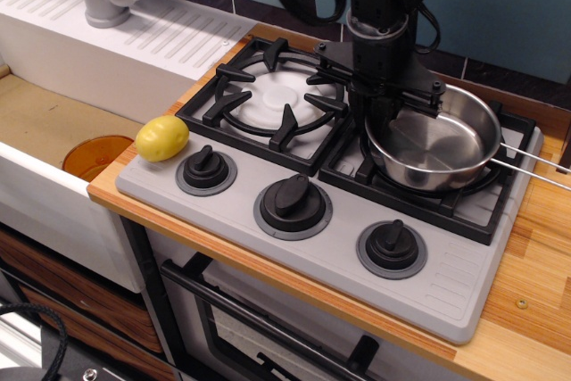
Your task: Put pot or pan on stove and put potato in pot or pan
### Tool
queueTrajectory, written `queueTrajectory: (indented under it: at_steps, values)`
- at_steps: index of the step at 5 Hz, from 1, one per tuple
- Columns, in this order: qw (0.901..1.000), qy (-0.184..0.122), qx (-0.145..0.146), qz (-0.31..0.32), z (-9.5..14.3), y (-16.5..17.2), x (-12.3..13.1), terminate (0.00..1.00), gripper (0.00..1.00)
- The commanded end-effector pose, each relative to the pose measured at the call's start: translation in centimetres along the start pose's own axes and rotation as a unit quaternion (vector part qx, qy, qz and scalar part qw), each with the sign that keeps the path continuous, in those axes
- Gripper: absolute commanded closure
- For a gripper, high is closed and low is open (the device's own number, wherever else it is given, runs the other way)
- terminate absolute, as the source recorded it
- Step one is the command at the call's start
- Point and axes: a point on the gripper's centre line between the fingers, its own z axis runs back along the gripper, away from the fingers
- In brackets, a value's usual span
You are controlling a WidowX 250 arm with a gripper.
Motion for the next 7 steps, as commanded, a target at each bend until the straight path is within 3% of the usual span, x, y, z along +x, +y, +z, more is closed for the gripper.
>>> queueTrajectory:
  at_steps: [1, 4, 7]
  values:
    - [0.9996, 0.002, 0.021, -0.019, 6.0, 0.3, 1.9, 0.00, 1.00]
    - [0.9957, 0.041, 0.037, -0.074, 11.3, 5.5, 4.8, 0.00, 1.00]
    - [0.9905, 0.014, 0.024, -0.134, 9.3, 12.9, 6.7, 0.00, 1.00]
